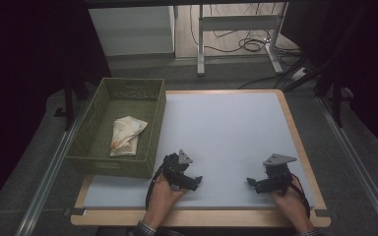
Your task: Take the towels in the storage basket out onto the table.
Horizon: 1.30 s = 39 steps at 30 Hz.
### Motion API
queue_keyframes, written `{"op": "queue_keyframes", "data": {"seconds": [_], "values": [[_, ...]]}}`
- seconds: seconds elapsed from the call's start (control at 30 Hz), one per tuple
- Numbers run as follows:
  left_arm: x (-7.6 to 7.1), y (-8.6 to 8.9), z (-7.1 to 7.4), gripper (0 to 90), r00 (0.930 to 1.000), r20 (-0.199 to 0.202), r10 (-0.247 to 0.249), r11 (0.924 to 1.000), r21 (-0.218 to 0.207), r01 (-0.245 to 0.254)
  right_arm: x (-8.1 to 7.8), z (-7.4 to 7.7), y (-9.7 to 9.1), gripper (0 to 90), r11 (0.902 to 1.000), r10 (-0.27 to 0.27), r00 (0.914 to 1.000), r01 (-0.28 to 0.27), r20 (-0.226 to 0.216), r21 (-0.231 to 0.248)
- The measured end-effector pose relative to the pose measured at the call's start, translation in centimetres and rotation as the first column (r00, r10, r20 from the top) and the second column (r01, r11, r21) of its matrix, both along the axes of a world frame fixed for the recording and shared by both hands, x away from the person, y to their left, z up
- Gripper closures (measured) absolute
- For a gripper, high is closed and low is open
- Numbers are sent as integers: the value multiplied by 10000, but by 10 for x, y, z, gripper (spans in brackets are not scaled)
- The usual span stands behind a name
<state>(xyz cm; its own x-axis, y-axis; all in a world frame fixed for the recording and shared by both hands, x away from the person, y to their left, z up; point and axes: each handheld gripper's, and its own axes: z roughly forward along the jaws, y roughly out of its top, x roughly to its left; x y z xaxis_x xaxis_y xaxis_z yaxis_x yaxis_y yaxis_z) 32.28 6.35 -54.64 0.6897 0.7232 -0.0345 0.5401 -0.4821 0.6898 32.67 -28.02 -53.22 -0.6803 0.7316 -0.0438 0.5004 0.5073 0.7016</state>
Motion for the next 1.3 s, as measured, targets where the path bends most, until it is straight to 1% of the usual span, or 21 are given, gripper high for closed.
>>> {"op": "queue_keyframes", "data": {"seconds": [0.3, 1.0, 1.17, 1.2, 1.3], "values": [[0, 1, 0, 0, 10000, -39, 0, 10000, -71, 0, 0, 0, 0, 21, 10000, -2, 10000, 2, -2, -2], [0, 1, 1, 7, 10000, -41, -19, 10000, -66, 19, 0, 0, 0, 21, 10000, -2, 10000, 2, -1, 0], [1, 1, 2, 31, 9999, -1, -118, 9999, -126, 117, 0, 0, 0, 21, 10000, -1, 10000, 1, 1, -1], [1, 0, 2, 32, 9998, -99, -151, 9995, -293, 148, 0, 0, 0, 20, 10000, -2, 10000, 2, 2, -3], [2, -3, 4, 33, 9994, -200, -299, 9989, -366, 291, 0, 0, 0, 21, 10000, -3, 10000, 3, 3, -2]]}}
